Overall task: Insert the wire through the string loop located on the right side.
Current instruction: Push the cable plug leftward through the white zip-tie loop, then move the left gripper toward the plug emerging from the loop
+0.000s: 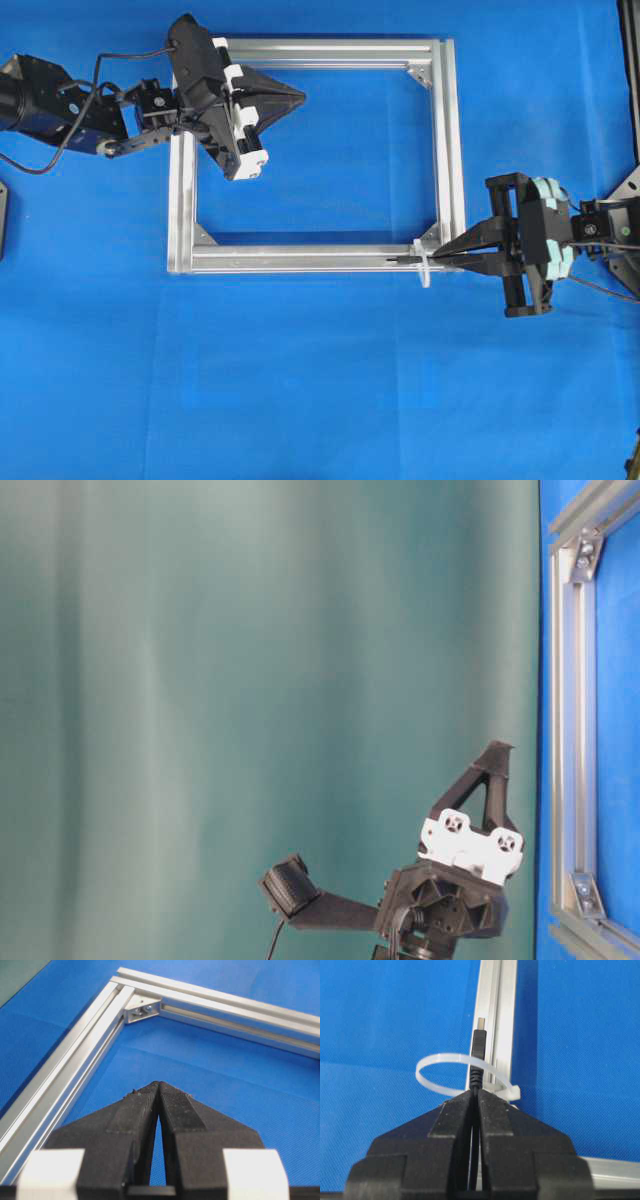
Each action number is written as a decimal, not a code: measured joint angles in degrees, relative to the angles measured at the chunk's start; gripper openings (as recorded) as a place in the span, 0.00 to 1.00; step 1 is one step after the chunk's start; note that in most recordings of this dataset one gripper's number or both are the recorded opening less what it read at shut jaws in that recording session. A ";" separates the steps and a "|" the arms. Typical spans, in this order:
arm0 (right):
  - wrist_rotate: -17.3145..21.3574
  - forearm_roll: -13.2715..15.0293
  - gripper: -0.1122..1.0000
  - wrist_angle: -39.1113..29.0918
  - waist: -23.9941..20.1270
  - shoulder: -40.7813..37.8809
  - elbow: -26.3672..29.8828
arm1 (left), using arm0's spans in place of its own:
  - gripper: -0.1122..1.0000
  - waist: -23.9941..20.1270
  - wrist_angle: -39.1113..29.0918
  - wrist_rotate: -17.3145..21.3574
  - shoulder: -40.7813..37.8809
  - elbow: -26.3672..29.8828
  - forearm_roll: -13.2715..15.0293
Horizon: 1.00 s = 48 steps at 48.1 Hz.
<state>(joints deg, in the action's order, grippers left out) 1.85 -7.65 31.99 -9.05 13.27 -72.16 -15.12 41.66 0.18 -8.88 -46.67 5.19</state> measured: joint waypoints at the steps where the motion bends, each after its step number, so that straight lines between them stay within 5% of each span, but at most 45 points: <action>1: 0.00 0.00 0.07 0.09 0.09 -0.09 0.09 | 0.10 0.00 0.09 0.00 0.00 0.09 0.00; 25: 0.00 0.00 0.07 0.70 0.00 -0.44 0.26 | 0.10 1.76 1.41 0.00 -0.09 0.09 0.00; 48: 0.00 0.00 0.07 0.70 0.09 -0.44 0.26 | 0.10 16.52 1.41 -1.23 0.00 -1.14 0.00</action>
<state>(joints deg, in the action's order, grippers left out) 1.85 -7.65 32.70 -8.96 12.83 -71.89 1.41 43.07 -1.05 -8.88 -47.81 5.19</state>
